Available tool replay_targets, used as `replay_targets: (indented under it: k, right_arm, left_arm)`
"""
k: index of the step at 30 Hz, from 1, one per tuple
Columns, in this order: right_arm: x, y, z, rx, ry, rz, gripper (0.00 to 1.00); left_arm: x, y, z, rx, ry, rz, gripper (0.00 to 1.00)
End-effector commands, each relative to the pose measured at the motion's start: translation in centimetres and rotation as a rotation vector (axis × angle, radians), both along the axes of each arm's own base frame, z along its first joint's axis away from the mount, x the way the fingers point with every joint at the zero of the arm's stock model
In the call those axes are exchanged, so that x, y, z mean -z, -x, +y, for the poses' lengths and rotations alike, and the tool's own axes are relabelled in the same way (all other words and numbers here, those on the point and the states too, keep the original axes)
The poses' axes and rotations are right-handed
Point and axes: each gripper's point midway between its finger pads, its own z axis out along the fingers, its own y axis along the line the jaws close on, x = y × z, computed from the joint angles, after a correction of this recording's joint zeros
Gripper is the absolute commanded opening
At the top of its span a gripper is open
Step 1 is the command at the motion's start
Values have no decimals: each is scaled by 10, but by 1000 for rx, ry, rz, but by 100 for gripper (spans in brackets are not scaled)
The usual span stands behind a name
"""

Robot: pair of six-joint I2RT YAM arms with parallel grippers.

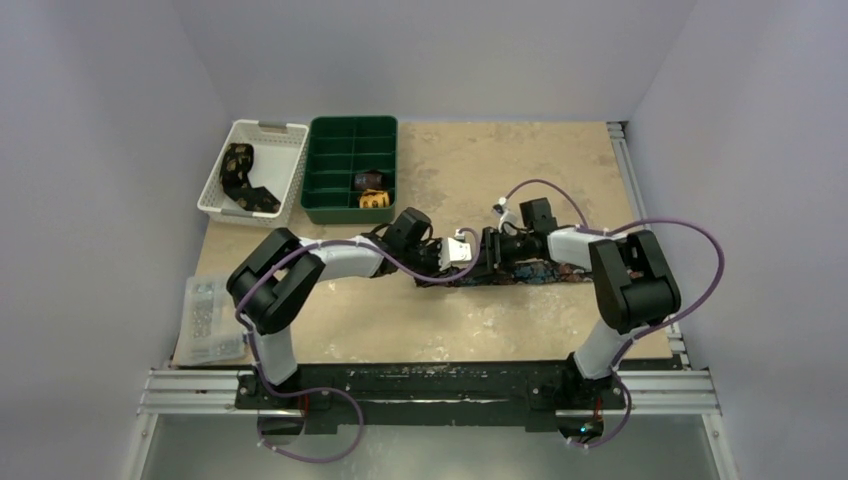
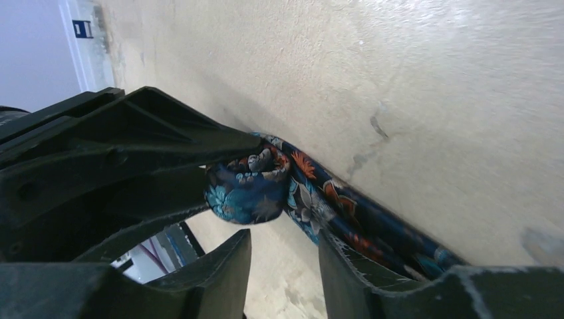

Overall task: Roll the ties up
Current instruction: Roll the tie at the center of the board.

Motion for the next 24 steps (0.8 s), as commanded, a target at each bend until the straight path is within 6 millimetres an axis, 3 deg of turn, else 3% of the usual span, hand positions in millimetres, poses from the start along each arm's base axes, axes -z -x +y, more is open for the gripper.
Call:
replay_targets:
  k: [1, 5, 12, 15, 21, 23, 24]
  right_arm:
    - [-25, 9, -9, -36, -22, -41, 45]
    - [-34, 6, 5, -11, -93, -54, 53]
    - [-18, -3, 26, 1, -94, -38, 50]
    - [-1, -5, 23, -6, -56, -29, 42]
    - [11, -7, 19, -39, -15, -34, 0]
    - [13, -3, 18, -48, -16, -6, 0]
    - [11, -2, 19, -57, -32, -4, 6]
  left_arm:
    - [40, 22, 37, 5, -237, 100, 15]
    - [42, 23, 37, 15, -278, 99, 17]
    - [40, 25, 38, 29, -313, 110, 19]
    - [40, 26, 38, 40, -313, 112, 20]
    - [37, 26, 35, 47, -298, 117, 22]
    - [37, 26, 34, 51, -292, 119, 23]
    - [38, 27, 33, 53, -292, 122, 23]
